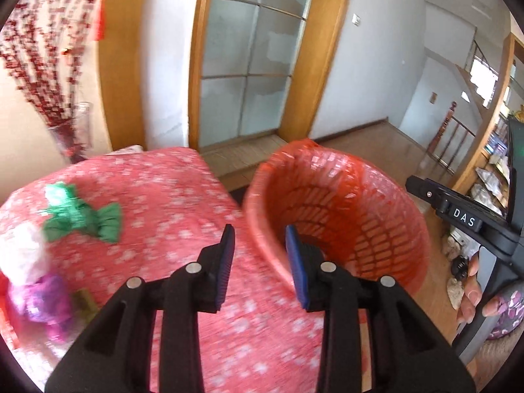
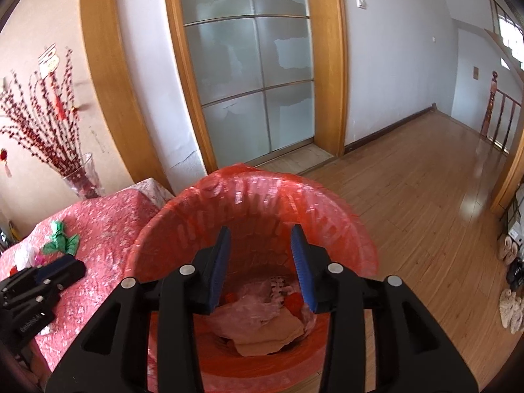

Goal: Collect trash
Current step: 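Grasp the clear white plastic bag with the right tool while the left tool reaches the orange bag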

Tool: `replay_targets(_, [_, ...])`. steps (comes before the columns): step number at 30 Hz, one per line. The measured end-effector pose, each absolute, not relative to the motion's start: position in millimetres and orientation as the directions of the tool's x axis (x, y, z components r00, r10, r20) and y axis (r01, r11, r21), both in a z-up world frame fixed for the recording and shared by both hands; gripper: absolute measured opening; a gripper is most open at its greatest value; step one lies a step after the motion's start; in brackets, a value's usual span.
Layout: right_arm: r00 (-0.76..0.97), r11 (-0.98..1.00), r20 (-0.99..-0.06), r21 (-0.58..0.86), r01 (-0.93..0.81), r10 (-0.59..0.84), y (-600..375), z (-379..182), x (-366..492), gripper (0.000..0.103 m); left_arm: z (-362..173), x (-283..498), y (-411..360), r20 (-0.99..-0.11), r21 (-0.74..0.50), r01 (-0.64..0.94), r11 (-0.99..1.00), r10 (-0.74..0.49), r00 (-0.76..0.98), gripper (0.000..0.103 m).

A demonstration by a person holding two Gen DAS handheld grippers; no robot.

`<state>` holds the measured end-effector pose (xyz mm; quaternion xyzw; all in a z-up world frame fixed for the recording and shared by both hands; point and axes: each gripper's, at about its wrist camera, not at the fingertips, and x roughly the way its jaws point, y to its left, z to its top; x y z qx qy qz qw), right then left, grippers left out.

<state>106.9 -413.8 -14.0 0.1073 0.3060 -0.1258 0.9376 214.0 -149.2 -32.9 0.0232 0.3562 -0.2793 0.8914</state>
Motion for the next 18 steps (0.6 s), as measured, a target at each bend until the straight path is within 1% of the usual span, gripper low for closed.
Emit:
replay_targets(4, [0.792,0.964,-0.596,0.109,0.241,-0.131,-386.3,-9.9,111.7,0.039,-20.0,207.6,-113.9,-0.617,-0.135,0.471,0.872,-0.446,0.649,0.033])
replay_targets(6, [0.796,0.973,-0.596,0.104,0.206,-0.105,-371.4,-8.4,114.8,0.039,-12.8,202.5,-90.6,-0.599,-0.118,0.438,0.891,-0.416,0.685,0.036])
replay_targets(8, [0.800,0.984,-0.596,0.095,0.153,-0.067,-349.9,-6.9,119.1,0.039,-6.6,199.6,-69.4,-0.587,-0.127,0.406,0.905,-0.399,0.704,0.037])
replay_targets(12, [0.801,0.994,-0.598,0.090,0.059,0.006,-310.6,-5.2,128.5,0.039,-0.9,195.0,-17.7,-0.574,-0.128,0.309,0.943,-0.324,0.752,0.037])
replay_targets(18, [0.783,0.990,-0.606,0.093,-0.106,0.141,-238.6,-8.3,145.7,0.039,-2.2,184.0,64.4,-0.574,-0.127,0.127,0.984,-0.178,0.800,0.038])
